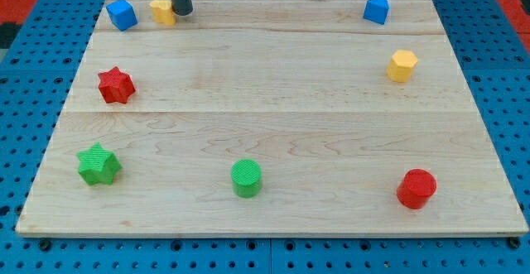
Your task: Keep yellow hexagon at the bottom of blue triangle
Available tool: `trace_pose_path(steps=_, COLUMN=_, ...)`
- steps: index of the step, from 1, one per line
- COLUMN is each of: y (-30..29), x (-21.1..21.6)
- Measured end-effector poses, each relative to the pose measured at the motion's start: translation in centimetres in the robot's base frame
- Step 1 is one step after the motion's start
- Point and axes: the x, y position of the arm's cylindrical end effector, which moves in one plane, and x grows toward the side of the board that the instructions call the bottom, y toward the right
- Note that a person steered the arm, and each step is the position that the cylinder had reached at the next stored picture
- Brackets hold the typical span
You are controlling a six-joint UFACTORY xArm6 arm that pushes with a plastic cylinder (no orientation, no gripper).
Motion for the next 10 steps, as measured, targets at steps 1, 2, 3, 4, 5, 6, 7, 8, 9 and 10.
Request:
trace_pose_path(steps=1, y=0.0, x=0.0)
trace_pose_path(steps=2, y=2.7, x=0.0)
trace_pose_path(steps=3, y=8.6, x=-1.1)
trace_pose_path(steps=4, y=15.5, x=-2.2)
trace_pose_path(steps=5, y=21.9, x=-3.1)
trace_pose_path(steps=6, y=26.2, x=-3.0)
trace_pose_path(steps=7, y=31.7, x=-3.0)
trace_pose_path(steps=8, y=34.9, x=-3.1)
trace_pose_path(steps=9, y=35.2, x=-1.7)
trace_pose_path(steps=10, y=34.5, x=0.9)
